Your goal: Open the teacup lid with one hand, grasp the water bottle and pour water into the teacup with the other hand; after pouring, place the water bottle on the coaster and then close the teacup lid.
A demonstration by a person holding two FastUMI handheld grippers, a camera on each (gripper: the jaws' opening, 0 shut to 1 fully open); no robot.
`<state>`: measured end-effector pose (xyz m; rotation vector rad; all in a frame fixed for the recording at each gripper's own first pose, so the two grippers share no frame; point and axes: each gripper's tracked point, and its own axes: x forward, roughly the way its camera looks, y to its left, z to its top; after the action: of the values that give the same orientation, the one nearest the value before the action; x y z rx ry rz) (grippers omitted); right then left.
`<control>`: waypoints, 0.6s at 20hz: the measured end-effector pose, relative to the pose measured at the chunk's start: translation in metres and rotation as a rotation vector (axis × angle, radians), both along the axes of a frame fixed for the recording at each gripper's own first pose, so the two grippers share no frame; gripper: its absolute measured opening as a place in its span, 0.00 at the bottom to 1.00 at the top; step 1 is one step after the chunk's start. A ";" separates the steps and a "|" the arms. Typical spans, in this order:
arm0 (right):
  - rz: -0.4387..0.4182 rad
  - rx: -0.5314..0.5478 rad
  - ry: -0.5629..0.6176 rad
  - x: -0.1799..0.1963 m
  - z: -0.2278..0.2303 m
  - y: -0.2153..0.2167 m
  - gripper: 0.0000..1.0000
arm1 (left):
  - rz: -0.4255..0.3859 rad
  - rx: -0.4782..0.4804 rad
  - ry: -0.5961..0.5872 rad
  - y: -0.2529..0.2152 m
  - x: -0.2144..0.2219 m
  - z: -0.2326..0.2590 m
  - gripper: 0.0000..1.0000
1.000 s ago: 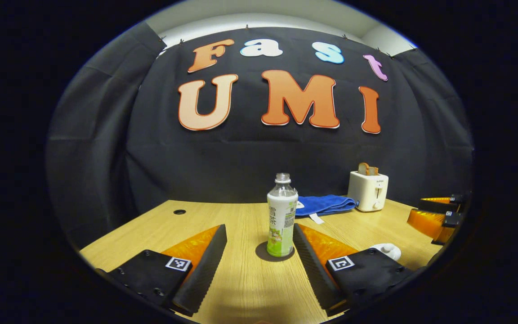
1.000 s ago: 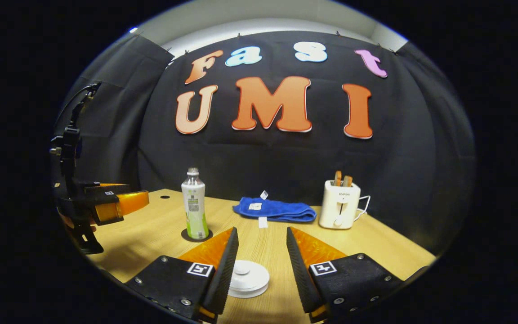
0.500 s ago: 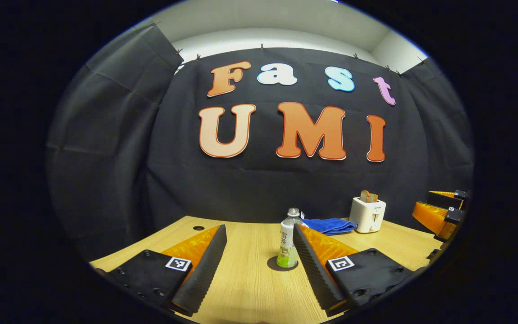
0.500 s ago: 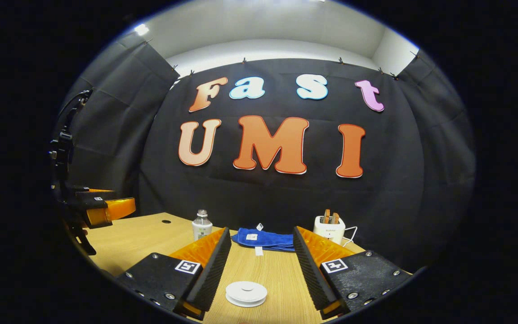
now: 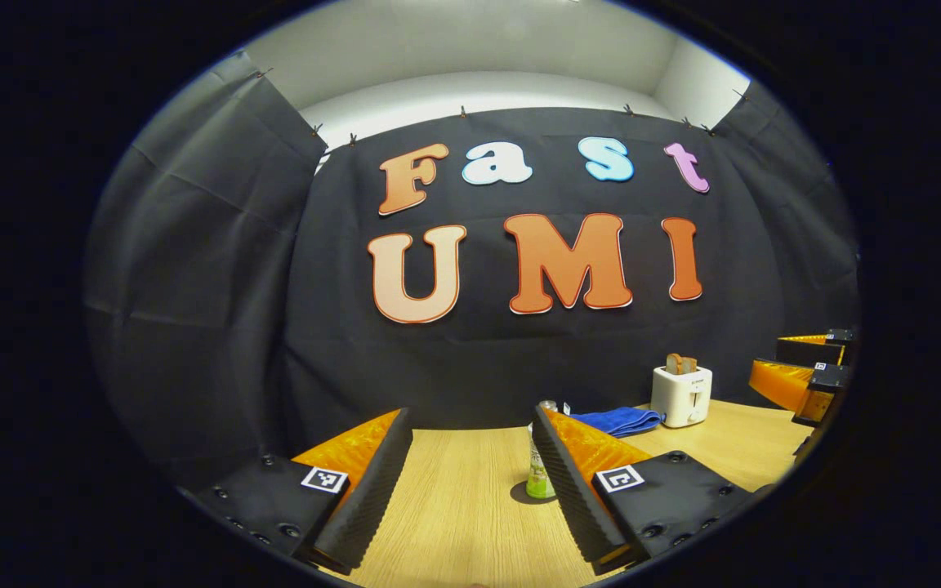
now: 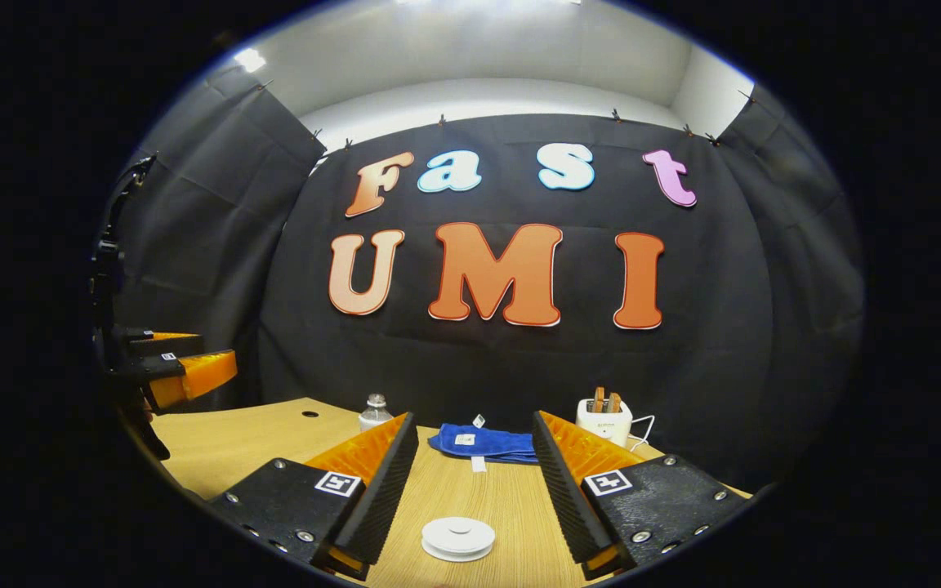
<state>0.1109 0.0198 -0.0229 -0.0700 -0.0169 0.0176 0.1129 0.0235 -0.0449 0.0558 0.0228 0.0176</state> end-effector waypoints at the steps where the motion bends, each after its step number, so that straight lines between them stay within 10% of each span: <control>1: 0.002 0.001 0.003 0.001 0.000 0.000 0.84 | 0.011 0.006 0.003 0.003 -0.001 -0.001 0.96; 12: 0.016 0.007 0.007 0.003 -0.006 0.005 0.84 | 0.041 -0.006 -0.010 0.013 -0.002 -0.001 0.94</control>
<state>0.1143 0.0245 -0.0288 -0.0628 -0.0105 0.0340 0.1106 0.0366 -0.0462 0.0495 0.0143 0.0586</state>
